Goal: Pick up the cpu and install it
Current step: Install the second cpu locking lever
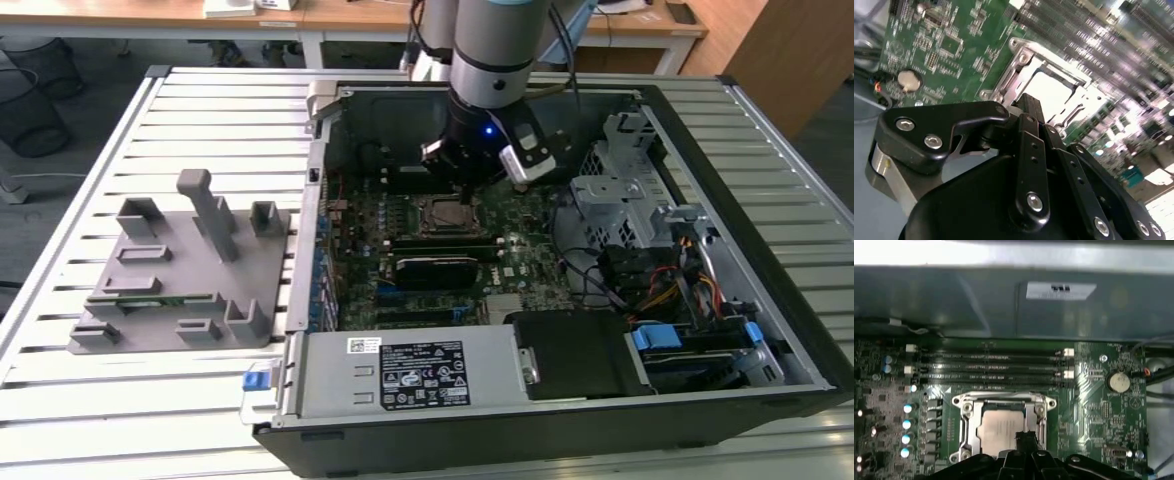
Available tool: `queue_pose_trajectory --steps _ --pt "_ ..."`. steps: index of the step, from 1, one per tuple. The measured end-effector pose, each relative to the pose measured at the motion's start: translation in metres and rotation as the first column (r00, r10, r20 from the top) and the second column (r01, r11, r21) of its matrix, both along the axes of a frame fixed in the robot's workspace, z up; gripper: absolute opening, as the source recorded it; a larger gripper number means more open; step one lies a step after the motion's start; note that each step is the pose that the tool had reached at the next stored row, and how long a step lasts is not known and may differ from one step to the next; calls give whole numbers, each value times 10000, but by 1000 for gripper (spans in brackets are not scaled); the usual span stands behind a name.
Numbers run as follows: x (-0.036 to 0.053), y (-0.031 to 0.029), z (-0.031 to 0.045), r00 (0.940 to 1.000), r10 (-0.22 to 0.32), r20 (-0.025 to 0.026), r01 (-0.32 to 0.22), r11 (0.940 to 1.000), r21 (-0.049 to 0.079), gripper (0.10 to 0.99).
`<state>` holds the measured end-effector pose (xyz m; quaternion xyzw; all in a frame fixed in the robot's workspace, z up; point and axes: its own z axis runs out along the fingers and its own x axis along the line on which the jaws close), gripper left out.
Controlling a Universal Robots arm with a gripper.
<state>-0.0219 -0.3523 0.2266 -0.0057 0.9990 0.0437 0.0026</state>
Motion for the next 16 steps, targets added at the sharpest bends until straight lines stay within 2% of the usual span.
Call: queue_pose_trajectory --steps 2,4,7,9,13,16 --pt "1 -44 2 10000 0 -22 0 10000 0 106" --pt "3 -52 38 10000 0 -51 0 10000 -3 106" --pt "5 -59 120 9999 -2 -130 2 10000 -2 106" --pt "5 -90 126 9998 -1 -173 1 10000 1 106" --pt "5 -215 126 9997 -1 -256 1 10000 0 106" --pt "6 -328 122 9997 -1 -261 1 10000 4 106"
